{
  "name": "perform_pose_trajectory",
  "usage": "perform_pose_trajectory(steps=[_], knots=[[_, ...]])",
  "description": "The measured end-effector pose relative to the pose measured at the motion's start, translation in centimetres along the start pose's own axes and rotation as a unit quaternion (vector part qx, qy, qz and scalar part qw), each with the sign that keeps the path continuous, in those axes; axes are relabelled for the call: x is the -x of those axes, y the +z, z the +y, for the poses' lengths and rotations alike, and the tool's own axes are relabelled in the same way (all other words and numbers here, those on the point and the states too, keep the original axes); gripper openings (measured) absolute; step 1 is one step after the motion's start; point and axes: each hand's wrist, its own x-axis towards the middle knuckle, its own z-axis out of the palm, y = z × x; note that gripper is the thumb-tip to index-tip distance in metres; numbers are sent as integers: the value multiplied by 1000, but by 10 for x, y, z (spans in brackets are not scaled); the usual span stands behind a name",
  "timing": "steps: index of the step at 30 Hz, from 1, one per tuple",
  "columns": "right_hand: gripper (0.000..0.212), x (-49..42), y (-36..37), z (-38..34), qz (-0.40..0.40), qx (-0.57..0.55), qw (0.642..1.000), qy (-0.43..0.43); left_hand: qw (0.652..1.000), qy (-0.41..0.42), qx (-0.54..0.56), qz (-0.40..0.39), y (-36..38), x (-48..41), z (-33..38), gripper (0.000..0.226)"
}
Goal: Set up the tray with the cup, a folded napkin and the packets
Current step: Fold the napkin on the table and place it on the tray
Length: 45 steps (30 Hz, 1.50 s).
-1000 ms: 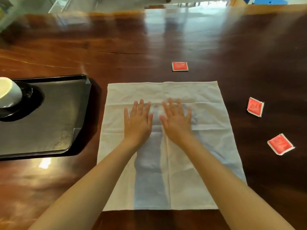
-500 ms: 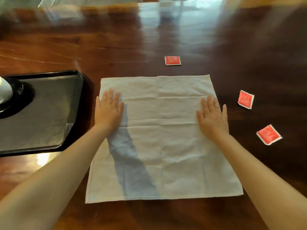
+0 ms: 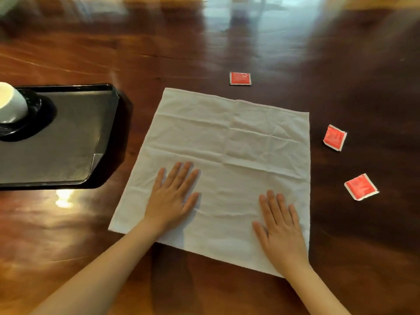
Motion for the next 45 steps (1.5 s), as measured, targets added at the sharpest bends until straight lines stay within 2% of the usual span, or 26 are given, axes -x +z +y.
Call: perform_pose_trajectory(steps=[3,6,9,11,12,14,16,18,20,23,27,30,32,34,35,37,39,41,43,45], knots=[[65,30,7,-19,-18,-8,1000,15,999,47,0,-17,-10,-14,-15,58],[66,58,13,-56,-4,-26,999,25,988,137,-14,-64,-20,-36,-45,58],[64,76,6,-103,-36,-64,997,-30,973,189,18,-130,-43,-76,-64,55],[54,70,-11,-113,-39,-129,989,-54,978,172,19,-114,-57,-97,-55,44],[56,58,-18,-107,-16,-153,986,-57,987,148,24,-64,-60,-100,-44,40],[59,19,-28,-82,33,-162,984,-72,997,50,32,40,-56,-86,-17,51],[62,-29,-34,-45,48,-104,990,-82,997,-56,44,42,-33,-56,6,58],[68,-65,-34,-12,20,-42,995,-85,994,-97,38,10,-11,-35,18,63],[72,-74,-23,8,-2,-13,996,-84,996,-80,24,11,-6,-45,12,63],[65,-52,-6,-2,30,-15,998,-44,1000,-17,10,-4,-13,-91,-11,61],[68,-36,-4,-51,55,-83,994,36,993,100,-27,-63,-25,-132,-39,64],[73,-33,-18,-52,4,-177,984,2,993,94,-49,-44,-38,-120,-31,74],[71,-21,-31,-31,7,-130,988,-83,988,152,-30,-24,-40,-70,-13,70],[69,-7,-42,-9,-5,-10,986,-165,974,216,-38,-53,-35,4,4,68],[74,-2,-45,-1,-25,42,983,-179,970,231,-39,-66,-34,35,7,67],[75,5,-38,6,-54,98,977,-183,969,238,-47,-54,-24,76,2,63],[47,7,-27,1,-19,133,971,-198,971,224,-67,-47,-16,89,-4,65],[32,4,-26,-8,-14,157,969,-191,975,211,-49,-40,-17,89,-2,66],[34,2,-32,-17,-31,165,970,-177,979,196,-22,-41,-21,87,5,58],[37,1,-40,-22,-28,163,970,-181,977,206,-45,-42,-26,84,12,47]])
